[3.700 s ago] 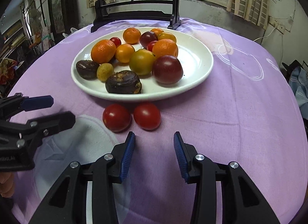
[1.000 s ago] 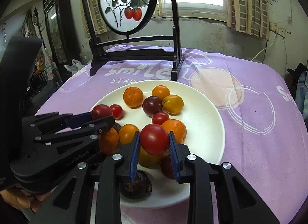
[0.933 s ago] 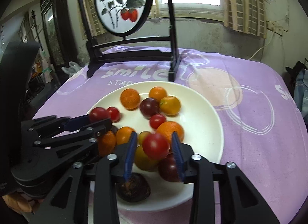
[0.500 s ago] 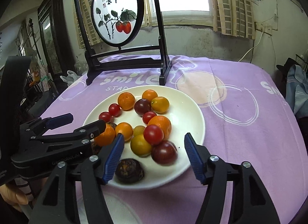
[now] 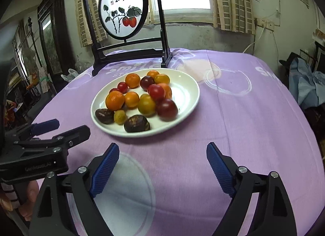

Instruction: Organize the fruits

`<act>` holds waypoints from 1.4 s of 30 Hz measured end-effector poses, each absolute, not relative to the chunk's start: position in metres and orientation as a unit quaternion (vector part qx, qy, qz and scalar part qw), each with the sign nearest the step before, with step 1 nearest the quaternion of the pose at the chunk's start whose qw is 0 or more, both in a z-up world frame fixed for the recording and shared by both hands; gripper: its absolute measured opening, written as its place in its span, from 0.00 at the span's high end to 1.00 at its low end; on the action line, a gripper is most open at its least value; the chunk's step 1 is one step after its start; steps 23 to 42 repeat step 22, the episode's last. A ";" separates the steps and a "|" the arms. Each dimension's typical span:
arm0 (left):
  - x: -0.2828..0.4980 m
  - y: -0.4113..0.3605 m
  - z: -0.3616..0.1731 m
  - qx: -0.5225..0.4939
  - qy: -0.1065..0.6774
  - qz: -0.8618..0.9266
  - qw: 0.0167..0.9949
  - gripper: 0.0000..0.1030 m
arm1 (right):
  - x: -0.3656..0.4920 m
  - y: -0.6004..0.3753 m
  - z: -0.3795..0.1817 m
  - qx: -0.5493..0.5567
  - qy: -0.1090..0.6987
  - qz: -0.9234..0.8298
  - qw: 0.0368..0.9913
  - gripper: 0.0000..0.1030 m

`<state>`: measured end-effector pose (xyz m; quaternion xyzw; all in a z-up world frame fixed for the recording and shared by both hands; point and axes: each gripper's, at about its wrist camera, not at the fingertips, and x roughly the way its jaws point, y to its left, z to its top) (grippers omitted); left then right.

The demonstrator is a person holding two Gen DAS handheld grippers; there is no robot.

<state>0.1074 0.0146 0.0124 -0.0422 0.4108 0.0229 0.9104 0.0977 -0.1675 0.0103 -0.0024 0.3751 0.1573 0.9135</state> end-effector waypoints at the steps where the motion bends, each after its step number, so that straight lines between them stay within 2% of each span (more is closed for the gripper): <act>1: 0.101 0.014 0.011 -0.044 0.410 0.024 0.911 0.10 | 0.093 -0.170 0.007 0.004 0.378 0.156 0.912 0.13; 13: 0.082 0.012 -0.013 -0.030 0.417 0.009 0.908 0.07 | 0.071 -0.173 -0.011 -0.025 0.366 0.143 0.919 0.11; 16: 0.085 0.014 -0.022 -0.037 0.432 0.007 0.901 0.07 | 0.067 -0.170 -0.011 -0.041 0.365 0.146 0.918 0.06; 22: 0.088 0.013 -0.043 -0.039 0.464 0.009 0.885 0.06 | 0.075 -0.170 -0.030 -0.044 0.424 0.147 0.892 0.06; 42: 0.088 0.013 -0.043 -0.039 0.464 0.009 0.885 0.06 | 0.075 -0.170 -0.030 -0.044 0.424 0.147 0.892 0.06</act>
